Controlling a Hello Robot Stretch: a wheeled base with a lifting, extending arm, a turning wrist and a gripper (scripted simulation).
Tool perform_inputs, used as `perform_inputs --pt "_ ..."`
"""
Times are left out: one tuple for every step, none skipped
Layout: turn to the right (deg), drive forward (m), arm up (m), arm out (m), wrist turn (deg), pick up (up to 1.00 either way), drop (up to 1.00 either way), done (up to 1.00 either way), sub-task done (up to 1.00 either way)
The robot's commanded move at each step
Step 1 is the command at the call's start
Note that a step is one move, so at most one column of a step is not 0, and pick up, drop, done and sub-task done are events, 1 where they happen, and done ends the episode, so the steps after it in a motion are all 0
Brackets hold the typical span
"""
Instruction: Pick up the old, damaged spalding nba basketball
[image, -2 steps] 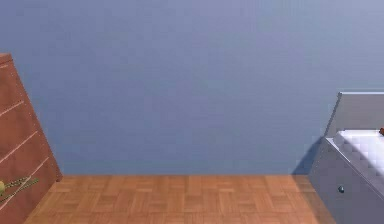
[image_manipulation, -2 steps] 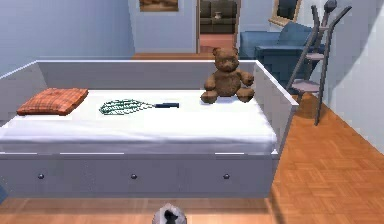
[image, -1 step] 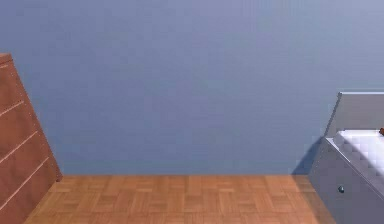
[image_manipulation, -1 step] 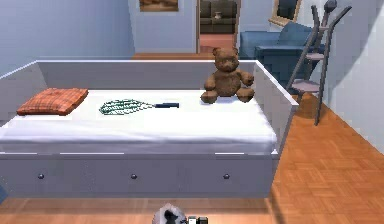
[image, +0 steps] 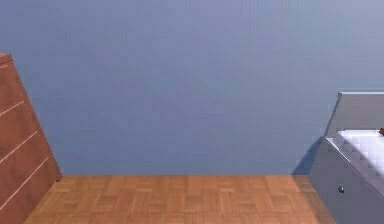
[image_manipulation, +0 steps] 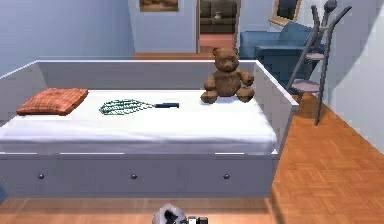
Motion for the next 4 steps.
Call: perform_inputs --pt "0.0 0.0 0.0 0.0 45.0 0.0 0.0 0.0 0.0" --pt "0.0 0.0 0.0 0.0 45.0 0.0 0.0 0.0 0.0" --pt "0.0 0.0 0.0 0.0 9.0 0.0 0.0 0.0 0.0" --pt "0.0 0.0 -0.3 0.0 0.0 0.0 0.0 0.0 0.0"
